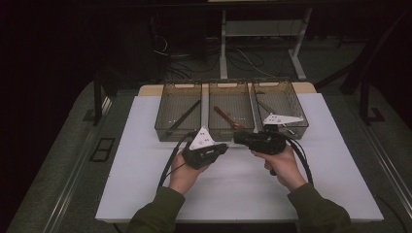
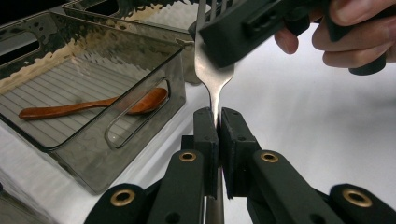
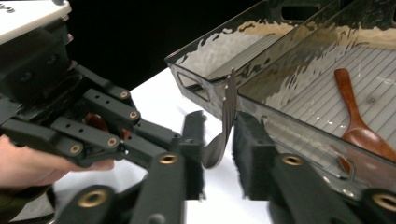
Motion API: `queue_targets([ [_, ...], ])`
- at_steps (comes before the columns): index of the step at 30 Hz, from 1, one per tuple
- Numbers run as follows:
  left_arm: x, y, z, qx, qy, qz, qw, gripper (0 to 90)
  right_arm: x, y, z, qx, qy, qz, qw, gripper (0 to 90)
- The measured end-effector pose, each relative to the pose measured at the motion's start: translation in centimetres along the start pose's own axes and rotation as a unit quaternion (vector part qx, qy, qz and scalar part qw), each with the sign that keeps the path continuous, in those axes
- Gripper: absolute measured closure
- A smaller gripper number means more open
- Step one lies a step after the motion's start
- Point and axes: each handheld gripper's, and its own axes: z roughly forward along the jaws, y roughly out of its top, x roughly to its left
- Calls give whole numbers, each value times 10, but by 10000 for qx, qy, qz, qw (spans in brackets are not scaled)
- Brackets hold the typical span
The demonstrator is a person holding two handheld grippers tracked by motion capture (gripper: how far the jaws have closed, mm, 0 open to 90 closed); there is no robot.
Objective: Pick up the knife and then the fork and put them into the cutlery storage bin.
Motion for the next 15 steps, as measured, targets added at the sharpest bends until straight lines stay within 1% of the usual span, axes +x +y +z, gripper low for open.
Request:
queue_targets([
  [1, 0, 0, 1, 0, 17, -22, 10000, 849, 0, 0, 0, -25, -11, -5, 10000, 800],
  [4, 0, -1, 2, -20, 13, -102, 9999, 847, 0, 0, 2, -63, -132, -31, 9999, 835],
  [6, 1, -1, 4, -3, -19, -129, 9999, 844, 0, -1, 1, -91, -112, 2, 9999, 859],
  [9, 0, -1, 6, -36, -82, -120, 9999, 829, 0, 0, -1, -79, -138, -45, 9999, 862],
  [12, 0, -1, 7, -53, -112, -181, 9998, 772, -3, 1, -6, -119, -187, -65, 9997, 862],
  [15, 0, -3, 5, -12, -133, -160, 9998, 708, -8, 2, -13, -161, -286, -64, 9994, 862],
])
